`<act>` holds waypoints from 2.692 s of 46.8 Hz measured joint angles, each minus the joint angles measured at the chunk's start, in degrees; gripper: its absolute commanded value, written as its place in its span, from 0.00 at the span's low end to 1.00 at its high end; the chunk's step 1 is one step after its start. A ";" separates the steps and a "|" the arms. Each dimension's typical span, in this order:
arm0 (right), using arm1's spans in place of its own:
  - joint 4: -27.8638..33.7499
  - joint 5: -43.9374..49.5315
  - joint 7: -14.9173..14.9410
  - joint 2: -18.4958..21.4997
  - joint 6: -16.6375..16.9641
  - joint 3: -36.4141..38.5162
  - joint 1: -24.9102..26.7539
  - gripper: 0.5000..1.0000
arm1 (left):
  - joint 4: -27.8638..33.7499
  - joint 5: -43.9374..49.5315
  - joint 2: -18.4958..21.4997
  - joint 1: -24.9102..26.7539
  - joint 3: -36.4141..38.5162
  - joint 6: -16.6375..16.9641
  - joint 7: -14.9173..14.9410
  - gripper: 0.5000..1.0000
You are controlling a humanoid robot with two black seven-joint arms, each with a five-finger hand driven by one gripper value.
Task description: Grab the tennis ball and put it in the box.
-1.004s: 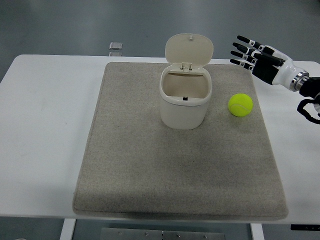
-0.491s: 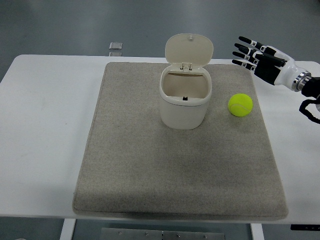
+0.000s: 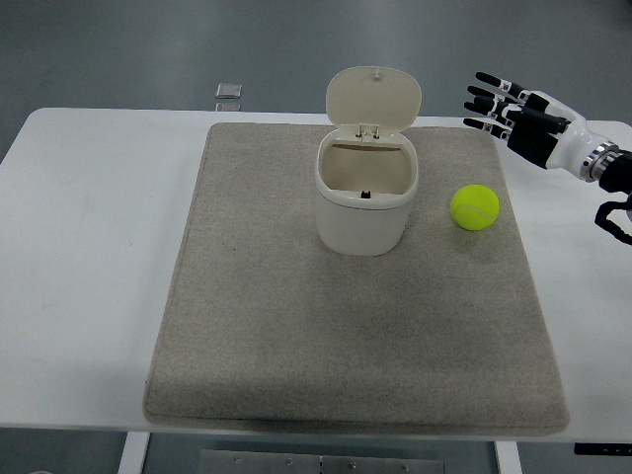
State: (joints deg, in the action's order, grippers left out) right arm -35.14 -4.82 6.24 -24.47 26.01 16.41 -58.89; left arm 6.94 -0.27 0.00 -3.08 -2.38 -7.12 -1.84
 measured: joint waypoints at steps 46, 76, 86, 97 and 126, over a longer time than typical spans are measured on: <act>-7.39 41.28 6.61 -7.56 0.33 0.13 -2.52 0.83 | 0.00 0.00 0.00 0.00 0.01 0.00 -0.02 0.99; -11.18 70.70 11.60 -9.38 0.05 -2.08 -5.15 0.83 | 0.00 -0.01 0.00 0.00 0.01 0.00 0.00 0.99; -11.21 73.66 11.61 -9.05 -0.44 -2.17 -5.07 0.83 | 0.00 -0.04 0.00 0.00 0.01 0.00 0.00 0.99; -11.21 77.46 11.66 -8.23 -4.85 -5.20 -4.41 0.83 | 0.00 -0.04 0.00 0.00 0.01 0.00 0.00 0.99; -11.17 77.67 11.61 -4.62 -8.91 -5.60 -2.20 0.80 | 0.00 0.00 0.00 0.00 0.01 0.00 0.00 0.99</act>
State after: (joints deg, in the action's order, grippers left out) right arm -46.31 72.85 17.85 -29.09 17.11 10.81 -61.09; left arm 6.94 -0.26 0.00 -3.08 -2.37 -7.12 -1.84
